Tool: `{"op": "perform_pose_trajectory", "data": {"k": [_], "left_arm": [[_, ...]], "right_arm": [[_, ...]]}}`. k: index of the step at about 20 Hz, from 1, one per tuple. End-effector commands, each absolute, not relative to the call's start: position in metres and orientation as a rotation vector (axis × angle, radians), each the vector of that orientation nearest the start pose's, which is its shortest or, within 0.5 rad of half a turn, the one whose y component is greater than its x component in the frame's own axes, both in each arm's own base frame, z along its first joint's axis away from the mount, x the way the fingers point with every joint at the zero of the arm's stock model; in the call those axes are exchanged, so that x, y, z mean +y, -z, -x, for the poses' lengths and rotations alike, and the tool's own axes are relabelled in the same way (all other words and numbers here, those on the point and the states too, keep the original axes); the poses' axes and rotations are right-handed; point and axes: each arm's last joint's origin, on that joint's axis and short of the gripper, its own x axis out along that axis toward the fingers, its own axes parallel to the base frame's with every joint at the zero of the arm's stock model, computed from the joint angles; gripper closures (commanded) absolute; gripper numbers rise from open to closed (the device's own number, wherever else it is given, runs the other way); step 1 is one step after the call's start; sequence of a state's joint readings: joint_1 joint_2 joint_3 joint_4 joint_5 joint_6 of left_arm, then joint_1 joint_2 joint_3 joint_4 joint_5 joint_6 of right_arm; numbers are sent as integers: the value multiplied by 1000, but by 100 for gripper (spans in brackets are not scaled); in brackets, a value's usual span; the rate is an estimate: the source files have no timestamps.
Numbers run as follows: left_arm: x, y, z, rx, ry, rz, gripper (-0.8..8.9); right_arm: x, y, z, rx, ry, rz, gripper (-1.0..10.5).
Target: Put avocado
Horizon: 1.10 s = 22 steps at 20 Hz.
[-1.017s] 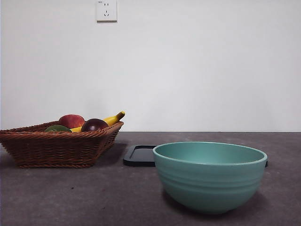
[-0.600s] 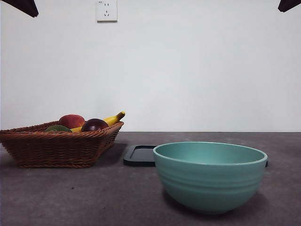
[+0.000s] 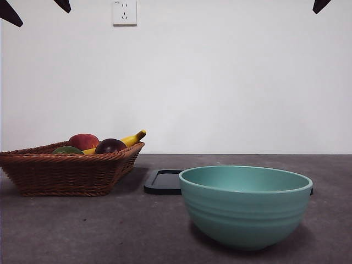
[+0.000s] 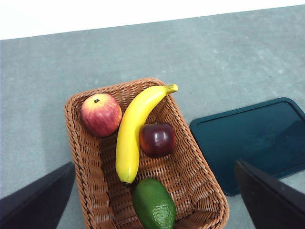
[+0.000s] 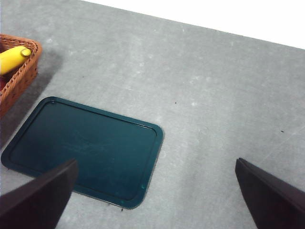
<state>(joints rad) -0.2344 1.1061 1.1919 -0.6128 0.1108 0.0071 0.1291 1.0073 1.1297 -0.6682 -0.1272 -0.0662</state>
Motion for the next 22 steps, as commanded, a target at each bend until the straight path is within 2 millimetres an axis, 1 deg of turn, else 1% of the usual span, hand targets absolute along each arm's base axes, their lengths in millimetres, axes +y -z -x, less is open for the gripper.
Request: {"op": "perform_pose_trajectory", "data": {"k": [1,6,9,12,15,19,22], "left_arm": [[-56,-378,-218,507,347,-42,252],[-57,-376,-223,523,336,-14,252],[-57,-366,-236,569,287,-22,252],[-62,-347,-256,661,278,-25,253],[-68,-324,-283,786,265,-19,253],[-76,-297,-319,1028,229,-3,253],[-82,-279,-339,1172,233,5,254]], "right_arm": [[29,-372,-196,516,-265,60,300],[29,-372,-196,516,-267,60,300],[29,-372,-196,516,-267,60,300],[29,-372,-196,516,-267,60,300],[29,-372,-196,516,-267,60,300],[29,-372,-196,516,-267,60,300],[29,-372,-196,516,-267,60,300]]}}
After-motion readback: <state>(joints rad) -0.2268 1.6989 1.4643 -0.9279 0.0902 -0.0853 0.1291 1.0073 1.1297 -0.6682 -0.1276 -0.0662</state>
